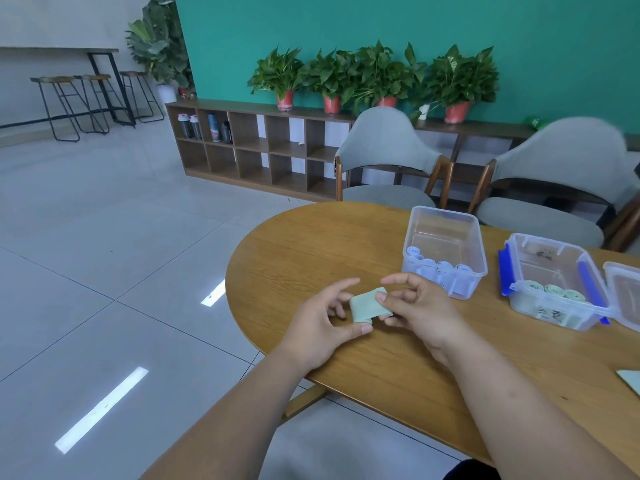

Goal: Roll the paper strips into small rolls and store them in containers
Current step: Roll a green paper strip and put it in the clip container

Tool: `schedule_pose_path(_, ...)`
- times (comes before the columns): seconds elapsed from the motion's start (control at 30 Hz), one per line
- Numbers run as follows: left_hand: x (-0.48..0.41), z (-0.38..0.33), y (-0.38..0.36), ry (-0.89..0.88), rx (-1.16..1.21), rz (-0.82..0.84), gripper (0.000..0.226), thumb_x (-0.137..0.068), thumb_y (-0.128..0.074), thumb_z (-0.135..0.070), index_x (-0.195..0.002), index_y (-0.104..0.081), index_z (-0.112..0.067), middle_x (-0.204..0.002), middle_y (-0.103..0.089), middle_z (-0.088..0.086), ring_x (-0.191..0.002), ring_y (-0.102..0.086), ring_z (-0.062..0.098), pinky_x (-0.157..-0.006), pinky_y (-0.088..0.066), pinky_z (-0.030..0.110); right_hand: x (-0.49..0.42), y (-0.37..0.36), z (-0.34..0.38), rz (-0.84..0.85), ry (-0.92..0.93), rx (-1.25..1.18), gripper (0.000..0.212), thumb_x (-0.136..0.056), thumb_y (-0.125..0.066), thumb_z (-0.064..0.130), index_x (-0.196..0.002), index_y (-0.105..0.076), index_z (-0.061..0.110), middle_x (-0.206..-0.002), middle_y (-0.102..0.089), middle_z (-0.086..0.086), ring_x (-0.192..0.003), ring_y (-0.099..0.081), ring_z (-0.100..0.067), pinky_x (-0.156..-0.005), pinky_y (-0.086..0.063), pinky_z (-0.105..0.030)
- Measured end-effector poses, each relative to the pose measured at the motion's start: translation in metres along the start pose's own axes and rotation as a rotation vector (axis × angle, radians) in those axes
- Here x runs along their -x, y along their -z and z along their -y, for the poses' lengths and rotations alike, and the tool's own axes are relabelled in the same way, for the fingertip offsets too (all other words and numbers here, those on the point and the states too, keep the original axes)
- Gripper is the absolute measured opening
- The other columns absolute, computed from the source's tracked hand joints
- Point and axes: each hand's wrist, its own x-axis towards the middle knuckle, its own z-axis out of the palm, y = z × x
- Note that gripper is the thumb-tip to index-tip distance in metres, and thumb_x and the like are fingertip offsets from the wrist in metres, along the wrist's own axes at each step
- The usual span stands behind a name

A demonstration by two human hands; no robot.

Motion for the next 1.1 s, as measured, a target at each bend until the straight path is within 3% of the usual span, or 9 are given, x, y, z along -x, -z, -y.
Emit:
schedule_pose_path(0.2, -0.004, -0.024, -0.011, -0.05, 0.091, -0.076, 0.073, -0.078, -0.093, -0.035, -0.142, -0.058, -0.042, -0.12, -0.071, -0.018, -0.103, -0.068, 0.011, -0.101, -0.052, 0.031, 0.01, -0.003, -0.004, -0.093, -0.042, -0.145, 0.03, -0.094, -0.076, 0.012, -0.122, -0.063, 0.009, -0.086, -0.075, -0.013, -0.066, -0.065, -0.017, -0.067, -0.057, -0.029)
schedule_pose_path(0.4, -0.009, -0.058, -0.023, -0.092, 0.083, -0.112, 0.069, -0.074, -0.095, -0.037, -0.135, -0.064, -0.043, -0.121, -0.071, -0.019, -0.104, -0.068, 0.012, -0.095, -0.052, 0.027, 0.031, 0.013, 0.016, 0.0, -0.171, -0.393, 0.025, -0.1, -0.067, 0.015, -0.123, -0.065, 0.005, -0.112, -0.077, -0.018, -0.098, -0.076, -0.026, -0.086, -0.063, -0.038)
schedule_pose_path(0.5, -0.009, -0.079, -0.035, -0.11, 0.066, -0.085, 0.065, -0.075, -0.094, -0.034, -0.132, -0.064, -0.043, -0.122, -0.07, -0.025, -0.107, -0.067, 0.008, -0.093, -0.051, 0.025, 0.044, 0.031, 0.025, 0.014, -0.156, -0.462, 0.025, -0.101, -0.064, 0.011, -0.124, -0.066, 0.003, -0.116, -0.076, -0.019, -0.098, -0.077, -0.027, -0.08, -0.065, -0.036)
schedule_pose_path(0.67, -0.012, -0.106, -0.057, -0.098, 0.078, -0.013, 0.061, -0.078, -0.091, -0.029, -0.133, -0.065, -0.037, -0.125, -0.071, -0.024, -0.113, -0.066, -0.003, -0.091, -0.051, 0.021, 0.061, 0.056, 0.032, -0.192, 0.012, -0.338, 0.028, -0.097, -0.072, 0.011, -0.124, -0.069, 0.005, -0.114, -0.077, -0.014, -0.1, -0.077, -0.024, -0.077, -0.063, -0.031)
schedule_pose_path(0.83, -0.024, -0.126, -0.076, -0.021, 0.18, 0.054, 0.045, -0.087, -0.085, -0.027, -0.128, -0.069, -0.034, -0.115, -0.075, -0.017, -0.102, -0.073, 0.003, -0.096, -0.056, 0.029, 0.075, 0.076, 0.036, -0.281, 0.159, -0.209, 0.029, -0.095, -0.075, 0.014, -0.123, -0.071, 0.011, -0.103, -0.081, -0.005, -0.099, -0.077, -0.017, -0.077, -0.06, -0.02)
schedule_pose_path(1.1, -0.051, -0.14, -0.108, 0.05, 0.271, 0.14, 0.057, -0.088, -0.083, -0.007, -0.139, -0.061, -0.018, -0.111, -0.078, -0.003, -0.099, -0.075, 0.01, -0.093, -0.057, 0.022, 0.081, 0.117, 0.04, -0.313, 0.256, 0.018, 0.025, -0.092, -0.079, 0.017, -0.116, -0.078, 0.024, -0.109, -0.079, -0.002, -0.109, -0.073, -0.016, -0.098, -0.057, -0.03)
